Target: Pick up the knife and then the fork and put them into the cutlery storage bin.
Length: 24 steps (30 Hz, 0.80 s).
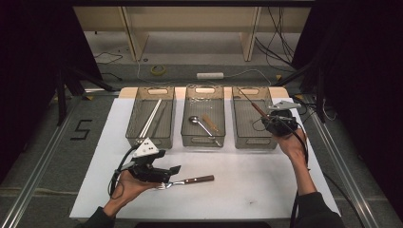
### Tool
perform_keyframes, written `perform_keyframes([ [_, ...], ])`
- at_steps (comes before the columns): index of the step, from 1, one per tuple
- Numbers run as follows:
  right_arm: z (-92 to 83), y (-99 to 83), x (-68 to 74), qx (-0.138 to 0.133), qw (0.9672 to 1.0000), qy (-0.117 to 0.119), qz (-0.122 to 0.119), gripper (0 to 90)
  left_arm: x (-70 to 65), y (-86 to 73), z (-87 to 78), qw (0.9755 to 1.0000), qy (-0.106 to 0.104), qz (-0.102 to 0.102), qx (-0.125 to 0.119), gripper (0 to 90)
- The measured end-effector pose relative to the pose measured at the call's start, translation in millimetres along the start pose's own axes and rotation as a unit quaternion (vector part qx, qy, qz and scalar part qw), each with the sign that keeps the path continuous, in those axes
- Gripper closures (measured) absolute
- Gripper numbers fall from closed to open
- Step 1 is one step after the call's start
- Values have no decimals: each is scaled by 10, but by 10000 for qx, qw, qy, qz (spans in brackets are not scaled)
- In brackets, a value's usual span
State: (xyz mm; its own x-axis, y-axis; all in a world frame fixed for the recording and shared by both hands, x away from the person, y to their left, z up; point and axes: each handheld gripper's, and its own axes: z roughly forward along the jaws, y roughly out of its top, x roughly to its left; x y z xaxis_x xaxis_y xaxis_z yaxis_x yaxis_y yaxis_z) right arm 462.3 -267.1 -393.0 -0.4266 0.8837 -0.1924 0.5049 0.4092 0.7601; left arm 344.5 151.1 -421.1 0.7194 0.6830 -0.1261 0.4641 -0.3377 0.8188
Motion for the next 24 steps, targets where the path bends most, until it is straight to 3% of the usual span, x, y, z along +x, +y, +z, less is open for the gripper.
perform_keyframes([
  [9, 153, 26, 68, 325, 9991, -248, -60, 764, 3, -7, 11, 10000, 11, -20, 27, 183],
  [13, 215, 29, 90, 476, 9986, -225, -24, 759, 4, -10, 17, 10000, 15, -9, 54, 183],
  [16, 253, 28, 94, 523, 9985, -121, 77, 720, 3, -7, 17, 10000, 10, -8, 48, 183],
  [19, 239, 44, 111, 399, 9987, 288, 159, 657, 6, -8, 22, 10000, 2, -14, 56, 183],
  [24, 148, 67, 124, 168, 9989, 435, 68, 607, -4, -11, 30, 10000, 3, -14, 60, 183],
])
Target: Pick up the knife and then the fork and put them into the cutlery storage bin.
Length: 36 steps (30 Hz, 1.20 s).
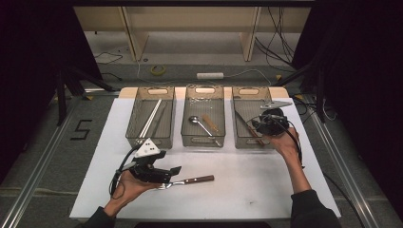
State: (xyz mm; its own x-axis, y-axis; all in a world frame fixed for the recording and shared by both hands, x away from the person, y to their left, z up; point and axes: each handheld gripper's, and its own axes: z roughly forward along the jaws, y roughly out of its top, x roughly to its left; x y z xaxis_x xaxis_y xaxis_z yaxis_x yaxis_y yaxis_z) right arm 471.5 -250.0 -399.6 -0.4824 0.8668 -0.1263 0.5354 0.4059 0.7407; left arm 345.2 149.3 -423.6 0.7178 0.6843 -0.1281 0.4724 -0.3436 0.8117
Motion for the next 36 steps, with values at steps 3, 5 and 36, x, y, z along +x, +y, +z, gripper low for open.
perform_keyframes([
  [3, -64, -4, 0, -72, 9999, 68, 22, 560, 0, 2, 7, 10000, -3, 8, 29, 183],
  [5, -122, -9, 10, -156, 9998, 85, 0, 526, 1, 3, 16, 10000, -11, 21, 68, 183],
  [36, -631, -528, 633, -593, 9796, 1914, -123, 306, -238, 104, 476, 9782, -268, 1095, 1745, 260],
])
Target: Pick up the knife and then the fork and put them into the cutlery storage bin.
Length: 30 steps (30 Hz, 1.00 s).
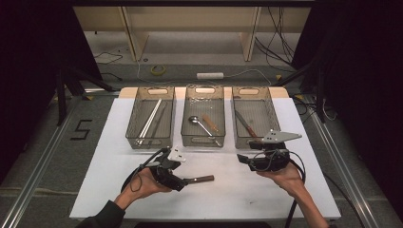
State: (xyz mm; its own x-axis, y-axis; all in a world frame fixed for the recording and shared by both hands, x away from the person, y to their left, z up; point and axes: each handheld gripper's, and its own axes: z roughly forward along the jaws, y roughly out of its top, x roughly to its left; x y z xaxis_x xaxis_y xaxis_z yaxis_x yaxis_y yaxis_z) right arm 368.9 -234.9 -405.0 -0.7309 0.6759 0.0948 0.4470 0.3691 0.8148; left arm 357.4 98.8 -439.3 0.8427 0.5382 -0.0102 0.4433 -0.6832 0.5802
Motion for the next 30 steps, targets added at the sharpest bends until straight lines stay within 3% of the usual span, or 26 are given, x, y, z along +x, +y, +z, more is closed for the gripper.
perform_keyframes([
  [8, 44, -84, 88, 113, 9999, 86, -77, 298, -22, 46, 139, 9990, -58, 218, 389, 339],
  [17, 37, -150, 137, 131, 9997, 186, -97, 298, -36, 113, 290, 9954, -127, 485, 819, 462],
  [22, 48, -170, 144, 180, 9996, 209, -116, 299, -49, 139, 321, 9943, -206, 532, 901, 512],
  [30, 58, -176, 154, 205, 9994, 233, -148, 299, -63, 176, 392, 9906, -236, 702, 1153, 583],
])
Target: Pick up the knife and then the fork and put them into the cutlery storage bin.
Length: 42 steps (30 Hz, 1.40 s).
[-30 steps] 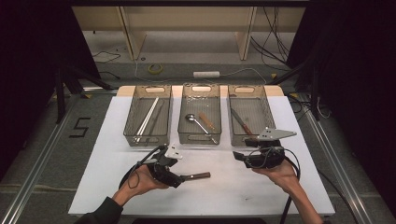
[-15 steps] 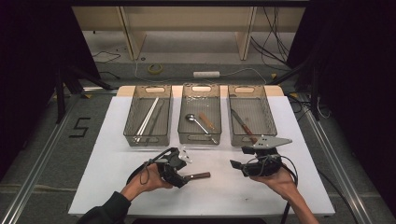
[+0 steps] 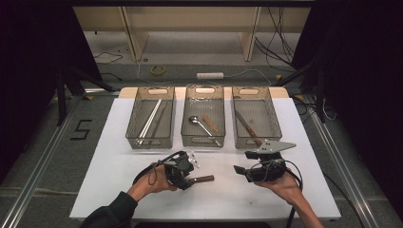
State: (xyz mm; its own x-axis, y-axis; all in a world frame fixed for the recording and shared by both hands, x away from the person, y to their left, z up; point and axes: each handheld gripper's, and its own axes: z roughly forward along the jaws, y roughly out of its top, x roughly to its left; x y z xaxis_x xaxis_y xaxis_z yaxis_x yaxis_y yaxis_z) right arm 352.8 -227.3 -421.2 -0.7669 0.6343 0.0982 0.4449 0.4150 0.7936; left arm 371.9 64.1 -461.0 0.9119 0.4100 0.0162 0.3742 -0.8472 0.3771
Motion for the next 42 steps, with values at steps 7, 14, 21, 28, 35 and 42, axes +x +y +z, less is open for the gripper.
perform_keyframes([
  [7, 1, -1, 2, -1, 10000, 24, -12, 299, -14, 29, 40, 9997, -99, 106, 180, 636],
  [14, 8, -4, 0, 16, 10000, 27, -20, 300, -26, 56, 46, 9995, -98, 181, 257, 662],
  [21, 12, -1, 8, 34, 10000, 33, -30, 301, -38, 73, 48, 9991, -136, 246, 316, 708],
  [28, 17, 0, 12, 38, 10000, 41, -41, 301, -33, 69, 44, 9988, -204, 309, 315, 757],
  [35, 28, 4, 35, 35, 9999, 104, -108, 304, -44, 60, 38, 9990, -204, 306, 257, 762],
  [42, 82, 27, 149, 57, 9987, 268, -437, 303, -90, 70, -32, 9988, -318, 336, 140, 764],
])
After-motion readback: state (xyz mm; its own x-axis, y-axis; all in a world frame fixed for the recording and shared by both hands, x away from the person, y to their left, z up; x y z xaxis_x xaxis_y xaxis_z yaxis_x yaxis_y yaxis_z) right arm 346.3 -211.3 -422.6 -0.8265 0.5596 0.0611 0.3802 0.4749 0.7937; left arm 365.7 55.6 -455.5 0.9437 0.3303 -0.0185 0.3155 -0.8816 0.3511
